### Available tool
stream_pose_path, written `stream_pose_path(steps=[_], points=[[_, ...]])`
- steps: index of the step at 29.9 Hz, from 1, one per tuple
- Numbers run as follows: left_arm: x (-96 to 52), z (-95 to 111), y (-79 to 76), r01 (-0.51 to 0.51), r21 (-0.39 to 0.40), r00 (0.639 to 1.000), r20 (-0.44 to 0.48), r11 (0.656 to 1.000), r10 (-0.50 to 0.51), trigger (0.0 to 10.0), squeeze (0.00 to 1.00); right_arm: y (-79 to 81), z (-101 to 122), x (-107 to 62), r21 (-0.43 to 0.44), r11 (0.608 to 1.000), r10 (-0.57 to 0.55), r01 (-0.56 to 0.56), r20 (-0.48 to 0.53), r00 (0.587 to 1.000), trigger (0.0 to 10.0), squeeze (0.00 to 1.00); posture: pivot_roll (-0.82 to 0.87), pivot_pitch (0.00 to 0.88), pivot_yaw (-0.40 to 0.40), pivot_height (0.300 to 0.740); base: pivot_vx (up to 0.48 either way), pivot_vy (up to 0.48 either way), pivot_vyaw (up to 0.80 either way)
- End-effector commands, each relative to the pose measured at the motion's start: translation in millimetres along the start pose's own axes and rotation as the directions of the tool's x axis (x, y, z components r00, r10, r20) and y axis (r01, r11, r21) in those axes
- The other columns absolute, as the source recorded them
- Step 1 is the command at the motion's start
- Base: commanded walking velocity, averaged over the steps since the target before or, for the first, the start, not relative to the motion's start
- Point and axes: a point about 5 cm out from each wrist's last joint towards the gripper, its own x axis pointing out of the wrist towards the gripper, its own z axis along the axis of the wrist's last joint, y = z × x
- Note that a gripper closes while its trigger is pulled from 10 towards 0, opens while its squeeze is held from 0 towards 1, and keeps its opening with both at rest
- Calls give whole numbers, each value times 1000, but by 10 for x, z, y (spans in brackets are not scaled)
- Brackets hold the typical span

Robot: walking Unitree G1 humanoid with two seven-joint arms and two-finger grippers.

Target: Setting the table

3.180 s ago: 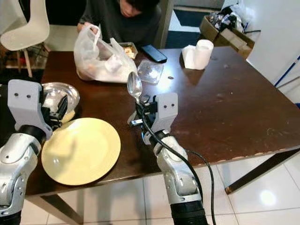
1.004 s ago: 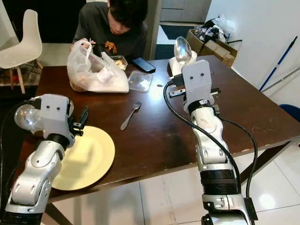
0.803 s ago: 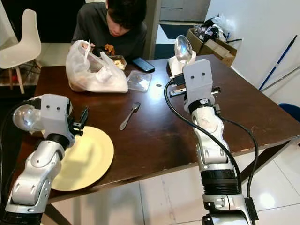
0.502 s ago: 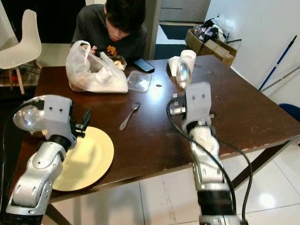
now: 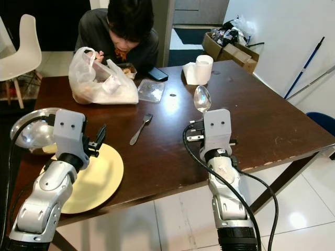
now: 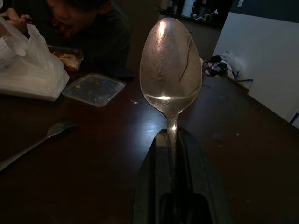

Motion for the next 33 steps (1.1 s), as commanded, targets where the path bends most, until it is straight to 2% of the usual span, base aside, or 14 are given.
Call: stream_pose_path(steps=[1, 14, 17, 24, 31, 33], points=[[5, -37, -20, 12, 3, 1000, -13, 1000, -12, 10000, 0, 37, -4, -46, 8, 1000, 2, -2, -6, 1000, 10000, 0, -18, 0, 74, 740, 0, 0, 0], [-8, -44, -48, 25, 0, 999, -20, 1000, -25, 10000, 0, 47, -64, -89, 26, 1000, 2, -1, -36, 999, 10000, 0, -16, 0, 74, 740, 0, 0, 0], [-42, -55, -60, 50, -9, 998, -27, 999, -50, 10000, 0, 62, -90, -97, 41, 999, 10, -8, -49, 999, 10000, 0, -10, 0, 72, 740, 0, 0, 0], [-43, -53, -78, 57, 3, 998, -31, 998, -57, 10000, 0, 99, -130, -104, 142, 990, 15, -3, -84, 996, 10000, 0, -1, 0, 75, 740, 0, 0, 0], [-42, -64, -58, 55, 1, 998, -35, 998, -55, 10000, 0, 94, -147, -111, 139, 990, 14, -1, -93, 996, 10000, 0, -4, 0, 75, 740, 0, 0, 0], [-39, -65, -62, 55, -2, 998, -36, 999, -55, 10000, 0, 81, -162, -114, 149, 989, 8, 8, -109, 994, 10000, 0, -4, 0, 75, 740, 0, 0, -788]])
